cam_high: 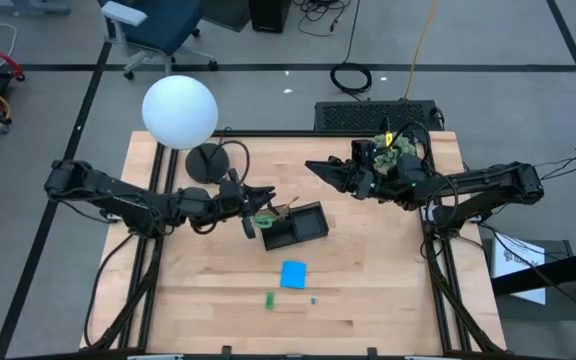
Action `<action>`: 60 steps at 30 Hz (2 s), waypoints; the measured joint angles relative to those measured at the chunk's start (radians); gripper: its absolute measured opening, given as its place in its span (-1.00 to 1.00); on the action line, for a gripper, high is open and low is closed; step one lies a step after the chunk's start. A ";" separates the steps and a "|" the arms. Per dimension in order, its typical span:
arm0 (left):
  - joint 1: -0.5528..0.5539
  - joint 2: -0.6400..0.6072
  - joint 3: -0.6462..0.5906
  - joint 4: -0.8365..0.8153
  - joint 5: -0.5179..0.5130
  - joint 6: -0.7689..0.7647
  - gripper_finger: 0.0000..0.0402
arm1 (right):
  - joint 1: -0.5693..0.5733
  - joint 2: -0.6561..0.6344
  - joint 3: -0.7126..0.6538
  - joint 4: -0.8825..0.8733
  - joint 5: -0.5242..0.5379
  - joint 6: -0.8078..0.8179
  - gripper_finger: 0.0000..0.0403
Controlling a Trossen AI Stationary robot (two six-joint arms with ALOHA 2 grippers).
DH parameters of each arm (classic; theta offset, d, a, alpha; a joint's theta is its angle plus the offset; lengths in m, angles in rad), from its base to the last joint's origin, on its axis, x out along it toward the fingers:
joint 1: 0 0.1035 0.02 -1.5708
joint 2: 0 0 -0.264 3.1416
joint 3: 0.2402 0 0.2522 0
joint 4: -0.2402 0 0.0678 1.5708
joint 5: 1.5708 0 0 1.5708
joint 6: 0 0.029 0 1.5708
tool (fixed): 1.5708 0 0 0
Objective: Pick and place office supplies into organizer
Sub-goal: Put the black pen into the black desk organizer
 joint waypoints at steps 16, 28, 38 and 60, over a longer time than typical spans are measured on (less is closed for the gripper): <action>0.182 0.058 -0.096 0.154 0.293 -0.056 -0.83 | -0.001 0.000 0.000 -0.058 0.087 0.004 -0.25; 0.216 0.221 -0.095 0.299 0.429 -0.073 -0.83 | -0.002 0.000 0.000 -0.058 0.111 0.007 -0.25; 0.219 0.314 -0.093 0.370 0.456 -0.089 -0.83 | 0.000 0.000 0.000 -0.058 0.139 0.007 -0.25; 0.223 0.410 -0.093 0.424 0.463 -0.070 -0.83 | 0.000 0.000 0.000 -0.058 0.140 0.008 -0.25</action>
